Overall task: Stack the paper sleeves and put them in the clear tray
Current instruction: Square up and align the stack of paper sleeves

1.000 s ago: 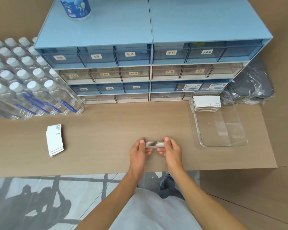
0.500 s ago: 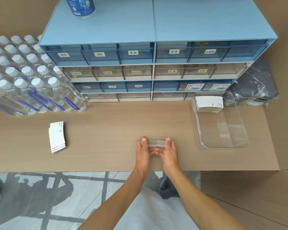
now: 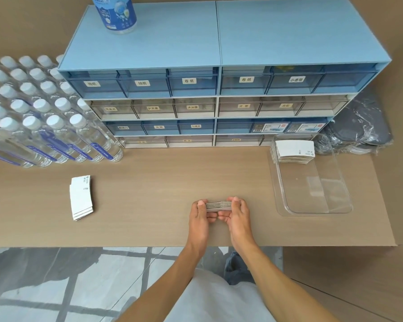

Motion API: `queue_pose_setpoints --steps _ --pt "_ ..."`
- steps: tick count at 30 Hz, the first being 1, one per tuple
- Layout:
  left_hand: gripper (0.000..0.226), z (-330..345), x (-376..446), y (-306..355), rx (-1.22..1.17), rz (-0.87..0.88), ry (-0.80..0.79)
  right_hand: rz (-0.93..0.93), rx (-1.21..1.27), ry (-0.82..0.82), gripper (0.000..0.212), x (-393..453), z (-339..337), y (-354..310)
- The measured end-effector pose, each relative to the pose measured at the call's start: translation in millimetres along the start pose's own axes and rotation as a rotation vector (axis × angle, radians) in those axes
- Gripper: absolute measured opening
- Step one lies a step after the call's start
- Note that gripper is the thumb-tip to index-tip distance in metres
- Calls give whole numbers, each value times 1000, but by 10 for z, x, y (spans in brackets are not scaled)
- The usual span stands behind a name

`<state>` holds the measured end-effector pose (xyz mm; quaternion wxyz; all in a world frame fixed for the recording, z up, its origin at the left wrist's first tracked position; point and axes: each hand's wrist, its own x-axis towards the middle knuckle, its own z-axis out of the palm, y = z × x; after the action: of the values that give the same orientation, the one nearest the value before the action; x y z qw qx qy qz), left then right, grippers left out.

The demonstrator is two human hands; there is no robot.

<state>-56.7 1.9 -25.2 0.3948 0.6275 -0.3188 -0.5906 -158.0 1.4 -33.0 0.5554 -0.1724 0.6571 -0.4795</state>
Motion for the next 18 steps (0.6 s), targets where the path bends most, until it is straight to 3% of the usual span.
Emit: queue_pose_setpoints --steps 12,16,18 --pt "31 -100 51 72 21 -74 -81 -2 -40 -2 34 31 -20 19" --pt "27 -220 -6 98 95 -79 -193 29 2 -80 26 -12 -70 -15" --pt "30 -316 -8 101 148 -54 -170 22 -32 -152 26 -75 -105 -20"
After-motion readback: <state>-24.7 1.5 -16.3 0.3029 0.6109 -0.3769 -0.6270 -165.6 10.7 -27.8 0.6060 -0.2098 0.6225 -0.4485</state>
